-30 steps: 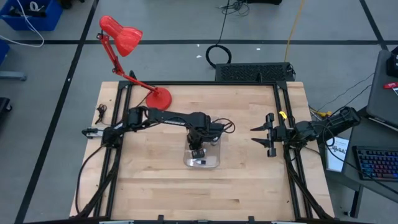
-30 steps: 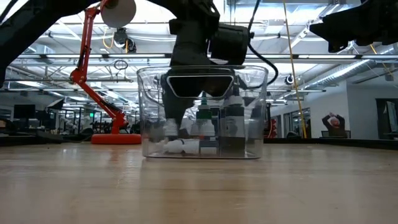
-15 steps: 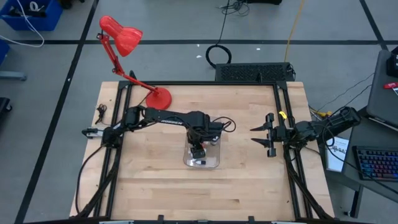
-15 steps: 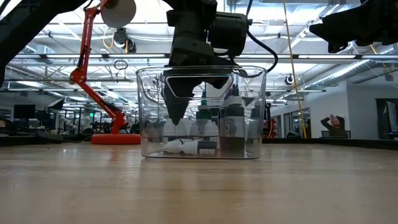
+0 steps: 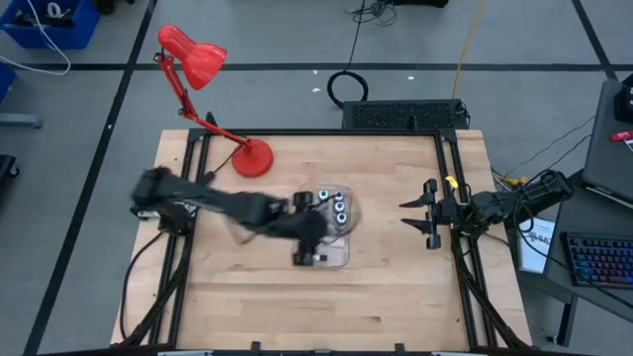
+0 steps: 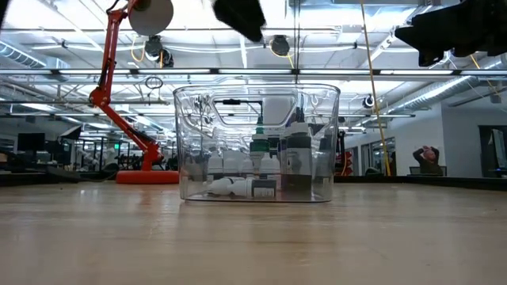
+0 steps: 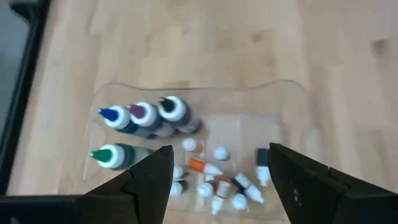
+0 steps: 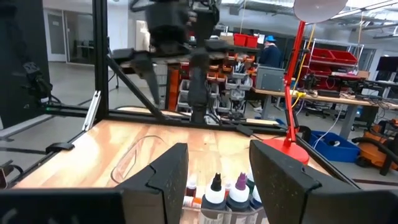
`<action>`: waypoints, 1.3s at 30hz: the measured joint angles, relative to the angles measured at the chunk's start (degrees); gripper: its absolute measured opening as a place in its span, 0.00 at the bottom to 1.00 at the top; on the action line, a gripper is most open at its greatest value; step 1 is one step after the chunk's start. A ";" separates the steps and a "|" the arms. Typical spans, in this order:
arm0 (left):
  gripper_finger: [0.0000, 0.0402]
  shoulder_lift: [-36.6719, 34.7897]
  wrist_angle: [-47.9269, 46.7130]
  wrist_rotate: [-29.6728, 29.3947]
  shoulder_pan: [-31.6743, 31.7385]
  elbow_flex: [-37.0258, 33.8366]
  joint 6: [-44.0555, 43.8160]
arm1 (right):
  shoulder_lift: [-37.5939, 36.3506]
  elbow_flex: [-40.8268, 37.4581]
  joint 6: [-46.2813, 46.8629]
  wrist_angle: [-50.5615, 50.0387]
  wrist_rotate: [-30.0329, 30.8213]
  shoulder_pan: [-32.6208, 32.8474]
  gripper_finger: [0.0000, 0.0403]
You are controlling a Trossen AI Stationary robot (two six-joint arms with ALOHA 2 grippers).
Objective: Pick & Place food coloring
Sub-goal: Return to Home Position
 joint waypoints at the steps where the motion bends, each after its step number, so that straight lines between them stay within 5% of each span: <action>1: 0.64 -3.47 4.63 -1.30 -1.27 -4.91 0.63 | -0.48 0.00 0.12 -0.43 -0.02 0.00 0.40; 11: 0.65 -38.30 51.93 -5.83 -3.40 -59.61 2.01 | -5.31 0.00 2.64 -3.88 0.24 0.00 0.40; 19: 0.65 -61.07 74.98 -6.31 -1.17 -88.46 0.33 | -8.22 0.00 6.49 -9.60 0.17 0.00 0.40; 24: 0.66 -73.50 76.78 -6.15 -1.22 -97.07 0.28 | -10.81 0.00 6.19 -9.96 0.16 0.00 0.40; 35: 0.66 -92.93 53.38 -10.46 -1.22 -96.34 -0.89 | -12.71 -0.02 6.21 -14.69 0.21 0.00 0.40; 39: 0.66 -98.82 52.60 -6.69 -1.72 -96.16 2.52 | -12.69 -0.02 5.58 -16.53 0.15 0.00 0.40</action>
